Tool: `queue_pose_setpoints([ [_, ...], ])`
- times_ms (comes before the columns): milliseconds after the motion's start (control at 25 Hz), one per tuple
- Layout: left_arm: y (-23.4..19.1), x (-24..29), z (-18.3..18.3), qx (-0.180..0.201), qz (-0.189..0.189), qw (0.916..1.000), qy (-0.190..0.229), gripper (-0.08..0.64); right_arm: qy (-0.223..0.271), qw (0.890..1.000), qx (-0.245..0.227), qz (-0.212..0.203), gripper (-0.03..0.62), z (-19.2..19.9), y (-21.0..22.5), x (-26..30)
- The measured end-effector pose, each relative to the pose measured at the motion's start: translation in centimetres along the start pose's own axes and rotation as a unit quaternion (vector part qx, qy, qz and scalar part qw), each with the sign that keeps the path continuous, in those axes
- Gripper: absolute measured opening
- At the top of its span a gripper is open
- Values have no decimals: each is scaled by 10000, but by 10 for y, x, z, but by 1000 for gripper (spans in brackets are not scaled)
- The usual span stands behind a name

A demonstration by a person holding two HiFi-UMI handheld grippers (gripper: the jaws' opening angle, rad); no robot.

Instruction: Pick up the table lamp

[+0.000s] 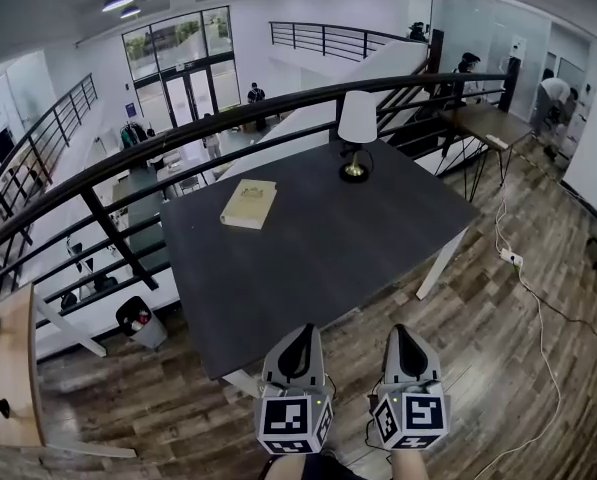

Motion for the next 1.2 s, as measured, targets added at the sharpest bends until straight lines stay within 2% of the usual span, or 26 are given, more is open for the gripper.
queue_pose_setpoints([
  [400,-1,47,1,39,48,10000,-53,20,-32,10000,38,5,-8,3,18,39],
  [1200,-12,202,-9,34,322,9994,-95,20,-15,9997,-5,231,-8,-7,76,171],
])
Point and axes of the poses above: the fingertips, and each gripper's own axes: x forward along the fingers, y to its right, z out of its underside, the point moved 6 cm from there along -x, backward along the fingers, and after that the axes turned 11 degrees about -z, right-handed, at the moved point
